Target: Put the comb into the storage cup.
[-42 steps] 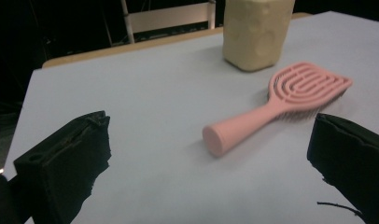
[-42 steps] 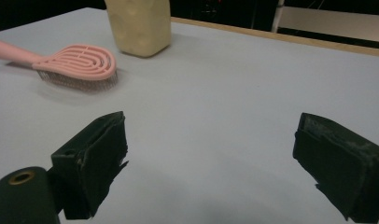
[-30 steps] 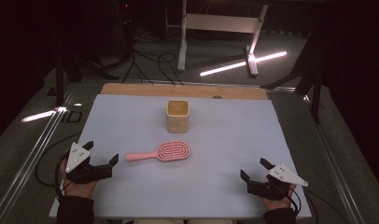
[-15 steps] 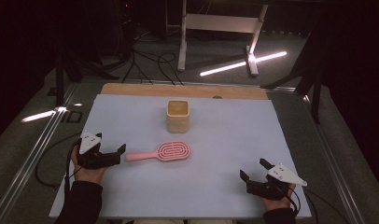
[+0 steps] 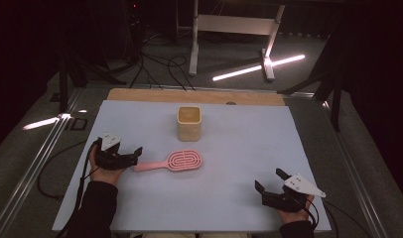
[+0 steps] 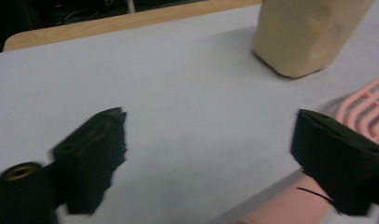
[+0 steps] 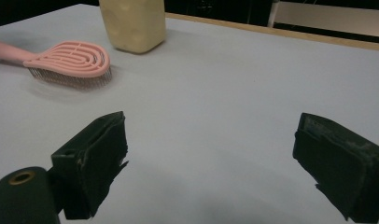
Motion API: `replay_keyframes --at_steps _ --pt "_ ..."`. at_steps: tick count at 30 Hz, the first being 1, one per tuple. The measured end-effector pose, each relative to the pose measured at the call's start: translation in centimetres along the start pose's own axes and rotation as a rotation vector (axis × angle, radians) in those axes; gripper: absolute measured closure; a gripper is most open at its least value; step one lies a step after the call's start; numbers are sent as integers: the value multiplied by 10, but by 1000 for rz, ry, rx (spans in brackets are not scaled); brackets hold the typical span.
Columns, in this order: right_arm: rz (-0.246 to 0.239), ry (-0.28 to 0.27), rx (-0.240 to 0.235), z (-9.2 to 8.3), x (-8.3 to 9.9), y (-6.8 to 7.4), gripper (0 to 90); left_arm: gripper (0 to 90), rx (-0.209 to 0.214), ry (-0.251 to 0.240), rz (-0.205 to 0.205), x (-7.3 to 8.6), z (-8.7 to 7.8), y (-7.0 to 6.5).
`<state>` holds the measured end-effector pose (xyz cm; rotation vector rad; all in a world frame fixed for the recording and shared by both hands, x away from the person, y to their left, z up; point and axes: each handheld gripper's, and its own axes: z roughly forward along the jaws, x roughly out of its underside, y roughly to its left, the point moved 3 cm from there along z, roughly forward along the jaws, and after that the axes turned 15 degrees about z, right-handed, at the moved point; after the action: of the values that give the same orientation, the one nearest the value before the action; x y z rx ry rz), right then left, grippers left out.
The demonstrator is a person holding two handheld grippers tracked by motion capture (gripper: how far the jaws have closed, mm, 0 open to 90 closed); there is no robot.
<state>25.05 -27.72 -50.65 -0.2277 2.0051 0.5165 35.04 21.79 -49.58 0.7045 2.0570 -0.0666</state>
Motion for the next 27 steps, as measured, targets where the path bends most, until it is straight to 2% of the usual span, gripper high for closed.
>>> replay_keyframes --at_steps 1,3,6,7,8,9,10,15,17,18,19,27 --pt "-1 0 0 0 0 0 96 195 0 14 0 0 1 -1" --pt "-3 1 1 0 0 -1 96 314 13 32 10 0 3 -3" --pt "-3 1 1 1 0 -1 96 497 71 56 41 -1 7 -7" --pt "-3 1 1 1 0 -1 96 536 71 56 41 -1 7 -7" --pt "-4 2 3 1 0 0 96 536 82 79 61 -1 9 -9" --pt "-5 5 2 1 1 0 96 635 95 95 73 -2 11 -11" --pt "-4 5 2 1 1 0 96 664 95 95 73 -2 11 -11" --pt "-5 3 1 1 0 0 96 858 146 120 62 0 19 -16" --pt "-7 2 7 1 0 -1 96 891 157 131 70 1 22 -19" --pt "-7 2 7 1 0 -1 96 892 157 131 70 1 22 -19" --pt "-6 1 6 1 0 -1 96 894 163 143 87 2 23 -22" --pt "-3 4 5 1 0 1 96 896 184 165 102 5 24 -30"
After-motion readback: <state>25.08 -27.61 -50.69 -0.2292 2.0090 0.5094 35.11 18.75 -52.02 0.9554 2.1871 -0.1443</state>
